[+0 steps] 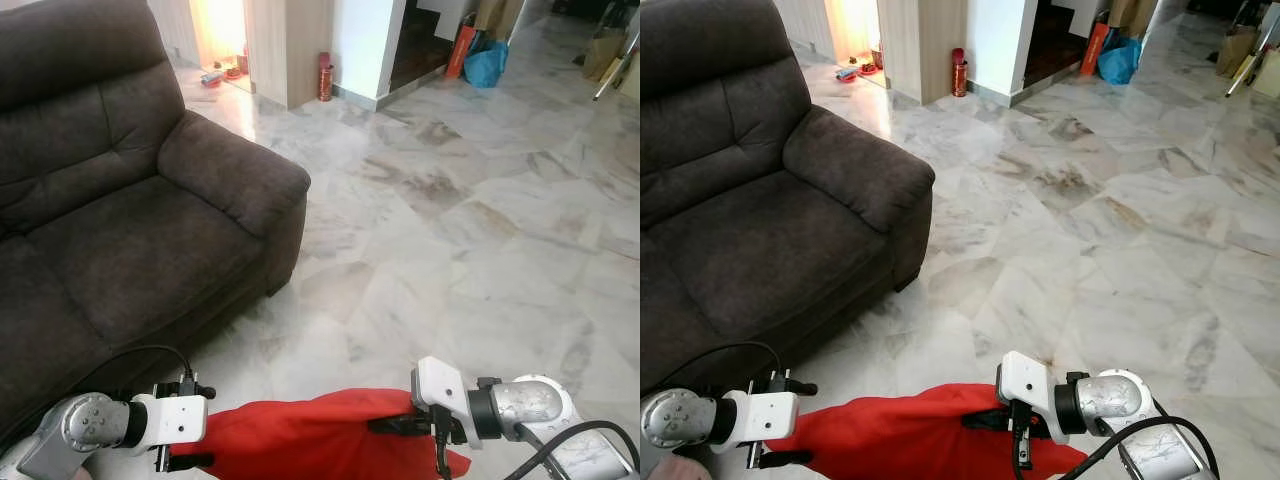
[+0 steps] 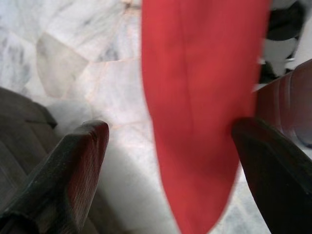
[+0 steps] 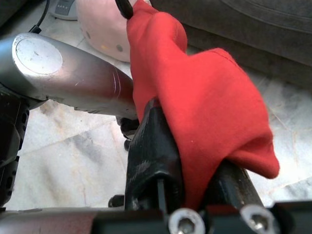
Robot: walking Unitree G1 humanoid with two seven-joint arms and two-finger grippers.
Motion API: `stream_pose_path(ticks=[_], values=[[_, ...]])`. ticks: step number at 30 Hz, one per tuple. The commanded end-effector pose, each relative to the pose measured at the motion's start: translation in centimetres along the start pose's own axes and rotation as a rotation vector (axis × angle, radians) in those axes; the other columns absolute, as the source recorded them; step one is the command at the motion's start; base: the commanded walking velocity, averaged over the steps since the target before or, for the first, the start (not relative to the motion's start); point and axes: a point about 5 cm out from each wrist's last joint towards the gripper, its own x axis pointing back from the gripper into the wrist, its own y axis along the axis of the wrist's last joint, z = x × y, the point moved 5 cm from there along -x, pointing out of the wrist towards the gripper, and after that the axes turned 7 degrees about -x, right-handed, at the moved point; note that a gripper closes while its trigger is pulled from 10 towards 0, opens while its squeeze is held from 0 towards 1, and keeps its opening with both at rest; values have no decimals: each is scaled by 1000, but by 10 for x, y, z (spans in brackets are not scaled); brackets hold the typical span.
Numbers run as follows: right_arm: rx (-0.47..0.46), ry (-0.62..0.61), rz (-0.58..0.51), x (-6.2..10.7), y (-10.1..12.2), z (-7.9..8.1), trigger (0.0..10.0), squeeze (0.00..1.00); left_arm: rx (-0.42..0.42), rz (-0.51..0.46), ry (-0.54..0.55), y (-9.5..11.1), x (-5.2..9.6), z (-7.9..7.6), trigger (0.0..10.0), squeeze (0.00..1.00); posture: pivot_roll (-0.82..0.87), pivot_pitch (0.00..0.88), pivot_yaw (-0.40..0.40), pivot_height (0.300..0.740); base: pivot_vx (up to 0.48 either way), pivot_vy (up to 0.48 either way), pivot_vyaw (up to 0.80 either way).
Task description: Move the pillow to the sofa from floor
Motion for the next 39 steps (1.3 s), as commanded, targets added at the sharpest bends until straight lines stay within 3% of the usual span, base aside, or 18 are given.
stream_pose_path(ticks=[1,7,14,20,32,39], values=[[86,13,-59,5,21,1,10000,0,8,4,-20,-4,-6,-8,10000,0,69,35,-65,740,0,0,0],[90,12,-57,4,22,2,10000,0,-7,34,-73,-15,-12,-30,10000,0,61,36,-68,740,0,0,0],[95,8,-56,6,25,2,10000,0,21,63,-101,-26,-13,-42,10000,0,55,32,-68,740,0,0,0],[96,15,-55,7,26,4,10000,0,27,130,26,-41,-18,-32,10000,0,49,31,-71,740,0,0,0],[100,20,-51,10,28,5,10000,0,2,100,4,-33,-36,-37,10000,0,37,28,-79,740,0,0,0],[101,19,-41,14,27,7,10000,0,-19,192,-2,-46,-38,-40,10000,0,27,24,-81,740,0,0,0]])
